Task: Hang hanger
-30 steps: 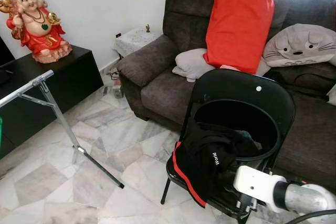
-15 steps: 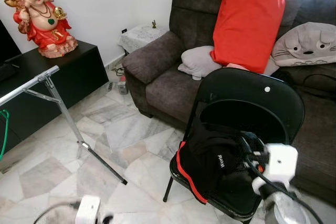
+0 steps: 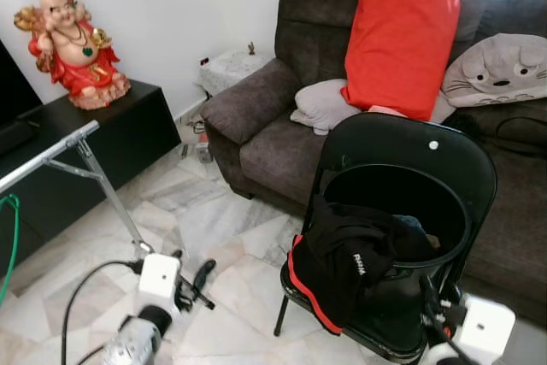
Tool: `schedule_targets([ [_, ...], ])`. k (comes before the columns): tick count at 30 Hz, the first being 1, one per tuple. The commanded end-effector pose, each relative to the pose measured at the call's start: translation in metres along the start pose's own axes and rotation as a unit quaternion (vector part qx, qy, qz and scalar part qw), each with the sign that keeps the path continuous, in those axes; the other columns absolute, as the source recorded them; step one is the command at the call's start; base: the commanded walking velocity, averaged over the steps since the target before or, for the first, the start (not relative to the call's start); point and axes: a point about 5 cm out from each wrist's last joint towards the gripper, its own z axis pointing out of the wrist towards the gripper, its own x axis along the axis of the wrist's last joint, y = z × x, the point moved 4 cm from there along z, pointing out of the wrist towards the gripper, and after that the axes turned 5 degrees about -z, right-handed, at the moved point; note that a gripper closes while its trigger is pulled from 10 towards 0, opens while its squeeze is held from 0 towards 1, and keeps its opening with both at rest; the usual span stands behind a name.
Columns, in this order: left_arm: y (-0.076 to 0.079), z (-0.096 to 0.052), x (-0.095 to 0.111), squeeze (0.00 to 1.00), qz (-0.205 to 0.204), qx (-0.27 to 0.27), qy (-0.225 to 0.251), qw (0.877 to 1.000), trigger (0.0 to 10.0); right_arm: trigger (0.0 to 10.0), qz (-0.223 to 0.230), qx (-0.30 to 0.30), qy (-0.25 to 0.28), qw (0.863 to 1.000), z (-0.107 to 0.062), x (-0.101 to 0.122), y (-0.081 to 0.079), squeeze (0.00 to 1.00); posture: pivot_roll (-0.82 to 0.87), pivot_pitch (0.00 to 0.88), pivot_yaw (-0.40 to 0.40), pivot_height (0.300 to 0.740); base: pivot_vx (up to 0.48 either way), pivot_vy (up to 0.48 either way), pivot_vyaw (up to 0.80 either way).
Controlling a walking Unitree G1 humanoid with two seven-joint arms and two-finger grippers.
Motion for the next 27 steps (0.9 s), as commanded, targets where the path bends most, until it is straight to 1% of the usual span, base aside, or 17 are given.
schedule_targets([
  [1, 0.003, -0.002, 0.001, 0.0, 0.014, -0.015, -0.006, 1.0, 10.0, 10.0, 0.003, 0.003, 0.015, 1.0, 0.003, 0.006, -0.005, 0.0, -0.11, 0.0, 0.184, 0.74, 0.0, 0.0, 0.0],
  [8, 0.005, 0.006, 0.005, 0.0, 0.009, -0.018, -0.019, 1.0, 10.0, 10.0, -0.002, -0.013, 0.025, 1.0, 0.012, 0.01, 0.0, 0.0, -0.12, 0.0, 0.188, 0.74, 0.0, 0.0, 0.0],
  [9, 0.005, 0.01, 0.006, 0.0, 0.009, -0.019, -0.019, 1.0, 10.0, 10.0, -0.002, -0.016, 0.027, 0.999, 0.014, 0.011, 0.001, 0.0, -0.13, 0.0, 0.185, 0.74, 0.0, 0.27, 0.0],
  [10, 0.005, 0.01, 0.006, 0.0, 0.009, -0.019, -0.019, 1.0, 10.0, 10.0, -0.002, -0.016, 0.027, 0.999, 0.014, 0.011, 0.001, 0.0, -0.13, 0.0, 0.185, 0.74, 0.0, 0.27, 0.0],
  [11, 0.005, 0.015, 0.009, 0.0, 0.007, -0.019, -0.018, 1.0, 10.0, 10.0, -0.003, -0.019, 0.032, 0.999, 0.017, 0.015, 0.002, 0.0, -0.14, 0.0, 0.179, 0.74, 0.0, 0.281, 0.0],
  [12, 0.005, 0.015, 0.009, 0.0, 0.007, -0.019, -0.018, 1.0, 10.0, 10.0, -0.003, -0.019, 0.032, 0.999, 0.017, 0.015, 0.002, 0.0, -0.14, 0.0, 0.179, 0.74, 0.0, 0.281, 0.0],
  [13, 0.006, 0.018, 0.01, 0.0, 0.006, -0.019, -0.017, 1.0, 10.0, 10.0, -0.004, -0.021, 0.035, 0.999, 0.018, 0.017, 0.003, 0.0, -0.15, 0.0, 0.17, 0.74, 0.0, 0.281, 0.0],
  [14, 0.008, 0.025, 0.012, 0.0, -0.001, -0.012, -0.013, 1.0, 10.0, 10.0, -0.008, -0.029, 0.036, 0.999, 0.021, 0.02, 0.011, 0.0, -0.15, 0.0, 0.152, 0.74, 0.0, 0.289, 0.0],
  [15, 0.008, 0.025, 0.012, 0.0, -0.001, -0.012, -0.013, 1.0, 10.0, 10.0, -0.008, -0.029, 0.036, 0.999, 0.021, 0.02, 0.011, 0.0, -0.15, 0.0, 0.152, 0.74, 0.0, 0.289, 0.0],
  [16, 0.009, 0.027, 0.013, 0.0, -0.006, -0.009, -0.009, 1.0, 10.0, 10.0, -0.009, -0.031, 0.037, 0.999, 0.023, 0.022, 0.015, 0.0, -0.15, 0.0, 0.147, 0.74, 0.0, 0.0, -0.8],
  [19, 0.01, 0.028, 0.013, 0.0, -0.009, -0.008, -0.008, 1.0, 10.0, 10.0, -0.012, -0.032, 0.038, 0.999, 0.024, 0.023, 0.017, 0.0, -0.15, 0.0, 0.142, 0.74, 0.0, 0.192, -0.8],
  [22, 0.012, 0.029, 0.013, 0.0, -0.014, -0.008, -0.009, 1.0, 10.0, 10.0, -0.016, -0.038, 0.047, 0.998, 0.029, 0.028, 0.022, 0.0, -0.16, 0.0, 0.133, 0.74, 0.0, -0.096, -0.68],
  [23, 0.013, 0.029, 0.012, 0.0, -0.016, -0.008, -0.011, 1.0, 10.0, 10.0, -0.016, -0.039, 0.057, 0.997, 0.03, 0.03, 0.022, 0.0, -0.16, 0.0, 0.132, 0.74, 0.0, 0.296, 0.0],
  [27, 0.014, 0.029, 0.012, 0.0, -0.018, -0.008, -0.011, 1.0, 10.0, 10.0, -0.024, -0.037, 0.06, 0.997, 0.031, 0.031, 0.022, 0.0, -0.16, 0.0, 0.125, 0.74, 0.0, 0.229, 0.0],
])
